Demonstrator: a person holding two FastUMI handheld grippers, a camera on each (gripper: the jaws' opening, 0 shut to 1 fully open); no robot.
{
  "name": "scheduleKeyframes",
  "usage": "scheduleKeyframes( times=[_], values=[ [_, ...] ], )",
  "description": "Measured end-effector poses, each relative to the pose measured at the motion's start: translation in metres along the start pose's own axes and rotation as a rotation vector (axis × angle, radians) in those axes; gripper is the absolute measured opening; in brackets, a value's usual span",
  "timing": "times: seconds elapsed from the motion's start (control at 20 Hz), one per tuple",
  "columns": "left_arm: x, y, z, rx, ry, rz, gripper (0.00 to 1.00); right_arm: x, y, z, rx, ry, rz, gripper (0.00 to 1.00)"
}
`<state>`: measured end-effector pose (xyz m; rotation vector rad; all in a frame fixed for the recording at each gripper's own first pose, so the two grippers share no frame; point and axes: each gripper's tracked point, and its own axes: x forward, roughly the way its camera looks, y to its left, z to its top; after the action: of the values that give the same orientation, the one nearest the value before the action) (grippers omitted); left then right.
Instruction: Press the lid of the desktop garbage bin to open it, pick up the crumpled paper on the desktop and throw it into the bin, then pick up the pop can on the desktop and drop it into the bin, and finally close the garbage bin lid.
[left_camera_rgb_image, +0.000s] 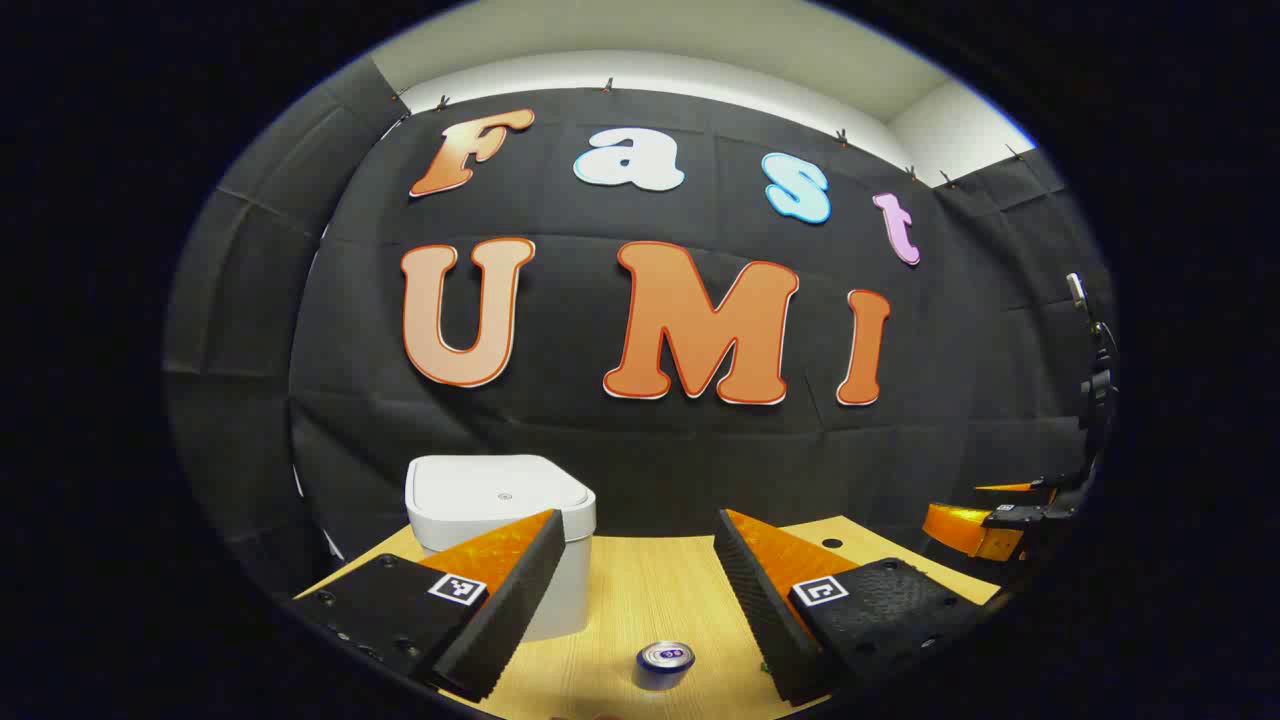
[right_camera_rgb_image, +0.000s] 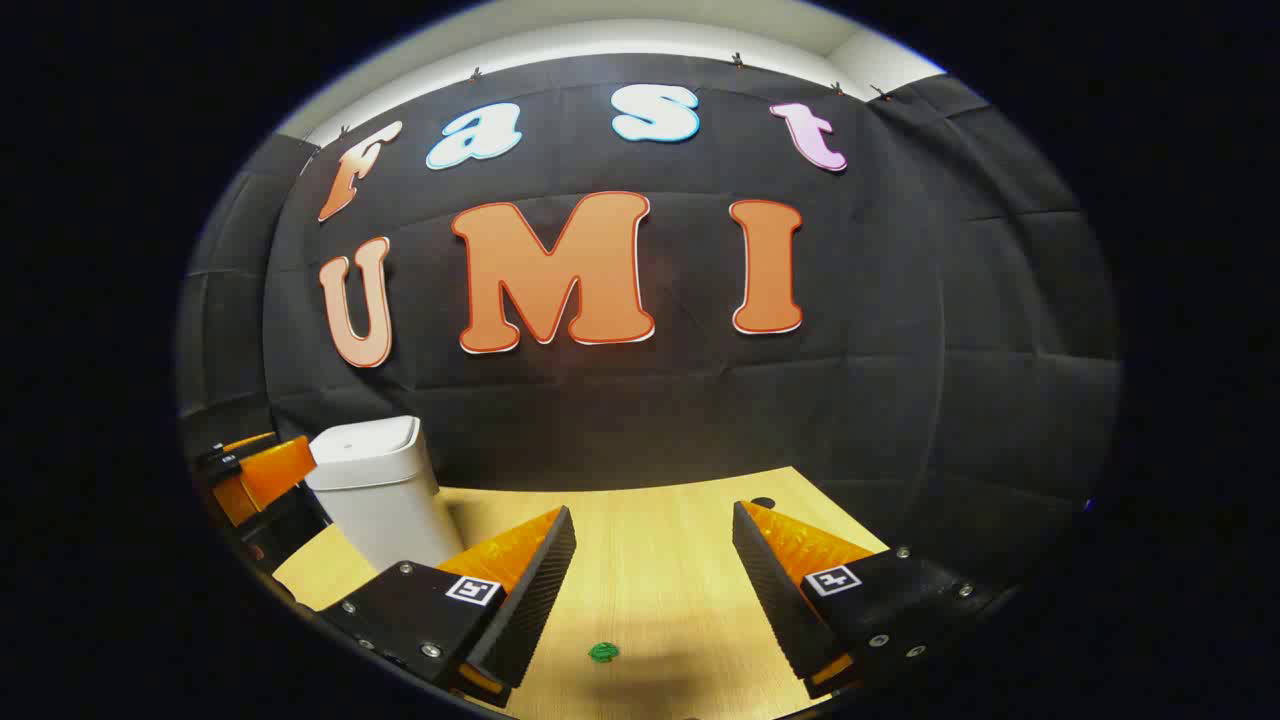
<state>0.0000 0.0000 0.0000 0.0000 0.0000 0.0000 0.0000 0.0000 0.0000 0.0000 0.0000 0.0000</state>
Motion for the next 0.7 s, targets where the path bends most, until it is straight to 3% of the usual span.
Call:
scheduleKeyframes(
  times=[0.4, 0.7],
  values=[
    [0.011, 0.004, -0.003, 0.001, -0.007, 0.103, 0.95, 0.03, 0.008, 0.005, -0.053, -0.006, 0.059, 0.94],
    [0.025, 0.015, 0.005, 0.041, -0.025, 0.083, 0.95, 0.031, 0.018, 0.01, -0.047, -0.029, 0.035, 0.95]
  ],
)
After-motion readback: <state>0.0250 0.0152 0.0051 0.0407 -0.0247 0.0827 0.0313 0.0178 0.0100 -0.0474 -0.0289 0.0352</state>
